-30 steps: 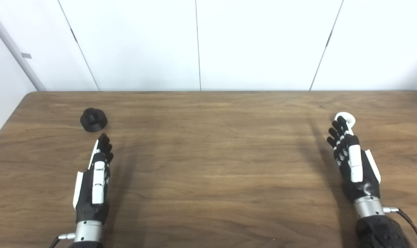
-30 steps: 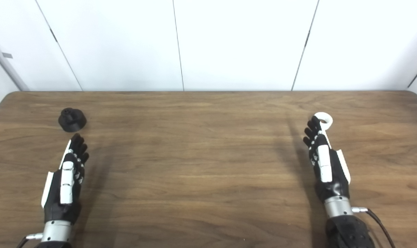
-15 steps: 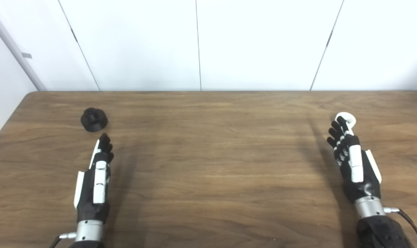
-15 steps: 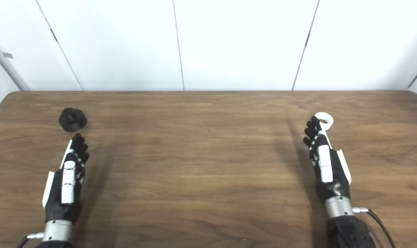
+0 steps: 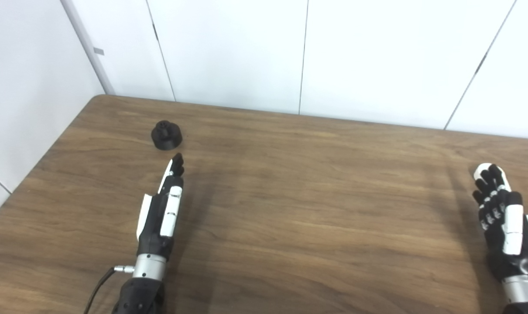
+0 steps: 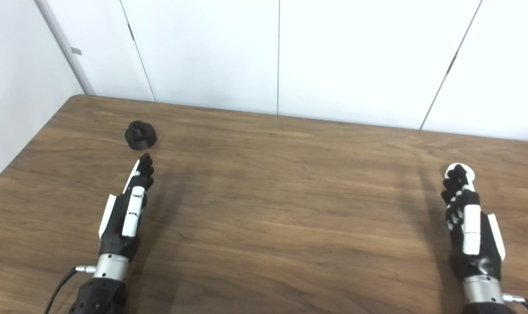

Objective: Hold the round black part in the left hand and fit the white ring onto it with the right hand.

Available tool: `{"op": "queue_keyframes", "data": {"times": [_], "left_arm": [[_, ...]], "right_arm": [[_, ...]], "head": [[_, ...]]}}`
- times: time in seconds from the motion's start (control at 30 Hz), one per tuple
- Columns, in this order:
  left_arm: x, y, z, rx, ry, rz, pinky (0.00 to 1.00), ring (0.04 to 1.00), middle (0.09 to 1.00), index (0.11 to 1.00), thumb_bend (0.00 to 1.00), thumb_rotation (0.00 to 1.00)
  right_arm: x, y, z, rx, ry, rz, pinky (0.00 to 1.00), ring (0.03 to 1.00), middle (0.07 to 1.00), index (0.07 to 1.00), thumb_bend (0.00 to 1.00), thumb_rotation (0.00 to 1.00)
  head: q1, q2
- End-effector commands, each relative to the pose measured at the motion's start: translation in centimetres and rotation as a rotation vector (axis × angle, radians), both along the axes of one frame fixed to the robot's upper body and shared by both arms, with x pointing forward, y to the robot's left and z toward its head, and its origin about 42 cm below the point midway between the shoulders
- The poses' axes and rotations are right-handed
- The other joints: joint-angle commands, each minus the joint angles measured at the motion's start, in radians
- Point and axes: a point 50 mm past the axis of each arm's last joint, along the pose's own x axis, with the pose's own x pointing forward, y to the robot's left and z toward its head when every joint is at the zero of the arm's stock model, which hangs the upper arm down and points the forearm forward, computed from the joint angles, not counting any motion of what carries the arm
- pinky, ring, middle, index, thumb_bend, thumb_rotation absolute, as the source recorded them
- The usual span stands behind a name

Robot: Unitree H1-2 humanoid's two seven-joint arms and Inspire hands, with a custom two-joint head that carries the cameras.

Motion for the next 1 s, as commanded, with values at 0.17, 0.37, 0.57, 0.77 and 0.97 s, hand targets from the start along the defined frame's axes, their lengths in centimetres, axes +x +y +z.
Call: {"op": "queue_keyframes", "data": {"times": [0.17,0.37,0.57,0.77,0.97], "left_arm": [[-0.1,-2.2,-3.2,-0.045,0.046,-0.002,1.0,1.0,1.0,0.998,0.45,0.99],[0.2,-3.2,-3.5,-0.073,0.048,0.003,1.0,1.0,1.0,0.998,0.44,0.93],[0.5,-3.9,-3.9,-0.064,0.056,0.004,1.0,1.0,1.0,1.0,0.5,0.91],[0.7,-4.2,-4.2,-0.071,0.05,0.006,1.0,1.0,1.0,0.999,0.52,0.9],[0.7,-3.9,-4.2,-0.069,0.044,0.002,1.0,1.0,1.0,1.0,0.51,0.9]], "right_arm": [[-2.1,-1.0,-4.1,0.015,0.109,0.0,1.0,0.993,0.987,0.982,0.53,1.0],[-1.9,-1.7,-4.5,-0.009,0.085,-0.013,1.0,0.992,0.987,0.988,0.57,1.0],[-1.9,-2.2,-4.8,-0.021,0.088,-0.028,1.0,0.982,0.981,0.99,0.53,1.0],[-1.7,-2.4,-5.0,-0.02,0.087,-0.024,1.0,0.995,0.991,1.0,0.5,1.0],[-1.7,-2.4,-5.0,-0.012,0.084,-0.022,1.0,0.997,0.989,1.0,0.49,1.0]], "head": [[0.043,-0.024],[0.096,-0.047],[0.118,-0.072],[0.121,-0.075],[0.104,-0.067]]}}
